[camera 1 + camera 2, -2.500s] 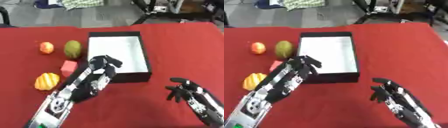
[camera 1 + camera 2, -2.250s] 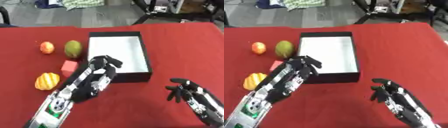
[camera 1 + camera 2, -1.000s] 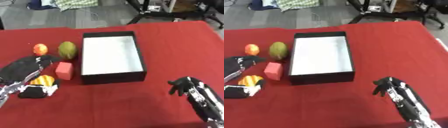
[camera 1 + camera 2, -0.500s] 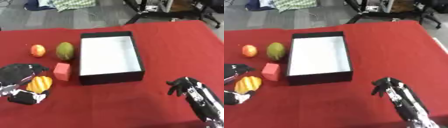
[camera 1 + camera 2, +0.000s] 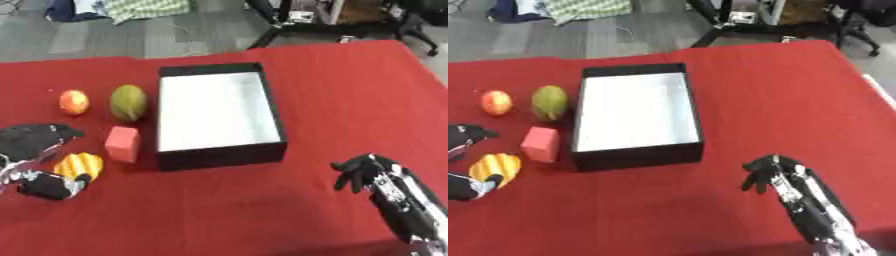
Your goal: Pick up objects on the table and place them in the box.
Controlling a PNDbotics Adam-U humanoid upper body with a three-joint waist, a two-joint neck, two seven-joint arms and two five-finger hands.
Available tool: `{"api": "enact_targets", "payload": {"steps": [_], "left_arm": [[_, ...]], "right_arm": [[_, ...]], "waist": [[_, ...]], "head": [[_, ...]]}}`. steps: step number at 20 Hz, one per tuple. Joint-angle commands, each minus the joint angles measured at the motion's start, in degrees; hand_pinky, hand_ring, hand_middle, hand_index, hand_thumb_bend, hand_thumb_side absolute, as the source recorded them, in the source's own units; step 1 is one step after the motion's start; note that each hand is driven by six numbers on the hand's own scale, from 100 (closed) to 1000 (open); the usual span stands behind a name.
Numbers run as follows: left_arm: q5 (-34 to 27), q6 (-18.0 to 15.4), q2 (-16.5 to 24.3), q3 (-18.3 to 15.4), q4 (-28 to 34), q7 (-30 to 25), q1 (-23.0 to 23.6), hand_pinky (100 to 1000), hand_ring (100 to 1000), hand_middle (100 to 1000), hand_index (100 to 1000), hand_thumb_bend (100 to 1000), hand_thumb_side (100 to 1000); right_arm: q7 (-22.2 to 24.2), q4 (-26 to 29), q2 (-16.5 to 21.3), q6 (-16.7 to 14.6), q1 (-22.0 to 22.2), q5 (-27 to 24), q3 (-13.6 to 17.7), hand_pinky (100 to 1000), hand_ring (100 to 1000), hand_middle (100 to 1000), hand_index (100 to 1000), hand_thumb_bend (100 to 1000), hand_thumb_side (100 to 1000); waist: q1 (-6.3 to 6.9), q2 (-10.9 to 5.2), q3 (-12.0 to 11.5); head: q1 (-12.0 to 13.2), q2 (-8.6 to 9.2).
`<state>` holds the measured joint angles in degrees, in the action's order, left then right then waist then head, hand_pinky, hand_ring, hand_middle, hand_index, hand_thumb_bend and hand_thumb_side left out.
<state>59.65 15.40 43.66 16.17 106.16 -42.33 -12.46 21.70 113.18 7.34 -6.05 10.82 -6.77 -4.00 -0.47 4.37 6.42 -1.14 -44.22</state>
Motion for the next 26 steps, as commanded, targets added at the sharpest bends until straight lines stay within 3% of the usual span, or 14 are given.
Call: {"api": "enact_targets", "payload": {"steps": [1,6,10,12,14,16,19,26], "left_arm": [[-1.8,0.7,0.0,0.1,-4.1,2.7,-1.9,827,757,823,962,235,564],[-4.5,0.8,-1.8,0.9,-10.3,6.6,-3.3,817,740,798,941,190,564],[-7.8,0.0,-2.8,1.7,-13.7,5.9,-3.2,809,724,783,931,161,646],[-8.6,-0.4,-2.8,1.8,-14.5,4.9,-3.1,803,703,760,914,156,573],[-8.5,-0.7,-2.8,1.5,-14.4,4.9,-3.0,759,601,640,826,148,249],[-8.1,-0.5,-2.8,1.0,-13.7,6.5,-2.9,700,515,534,738,100,229],[-7.3,0.7,-2.5,0.0,-11.6,11.4,-2.7,597,392,402,597,100,216],[-10.5,3.7,0.2,-4.6,2.5,19.7,-5.3,570,357,369,570,100,229]], "right_arm": [[0.1,1.4,0.9,0.0,0.0,0.3,-0.1,874,495,306,609,100,671],[0.2,1.4,0.9,0.1,0.0,0.3,-0.2,874,495,306,610,100,672],[0.1,1.4,0.8,0.1,0.0,0.3,0.0,874,495,306,610,100,681],[0.1,1.4,0.8,0.2,0.0,0.4,0.0,874,495,306,610,100,682],[0.1,1.4,0.8,0.2,0.0,0.4,0.0,874,494,306,610,100,683],[0.0,1.4,0.8,0.2,0.0,0.5,0.0,874,494,306,610,100,685],[-0.1,1.4,0.8,0.2,0.1,0.6,0.1,874,494,305,610,100,687],[-0.3,1.4,0.9,0.2,0.2,0.7,0.2,874,494,305,610,100,682]], "waist": [[0.73,-1.56,0.1],[0.72,-1.54,0.2],[0.73,-1.48,0.3],[0.74,-1.45,0.2],[0.72,-1.44,0.2],[0.7,-1.43,0.1],[0.69,-1.45,0.0],[0.68,-1.68,-0.2]], "head": [[-0.1,0.1],[-0.1,0.1],[-0.1,0.1],[-0.1,0.1],[-0.3,0.1],[-0.3,0.1],[-0.2,0.1],[-0.5,0.1]]}}
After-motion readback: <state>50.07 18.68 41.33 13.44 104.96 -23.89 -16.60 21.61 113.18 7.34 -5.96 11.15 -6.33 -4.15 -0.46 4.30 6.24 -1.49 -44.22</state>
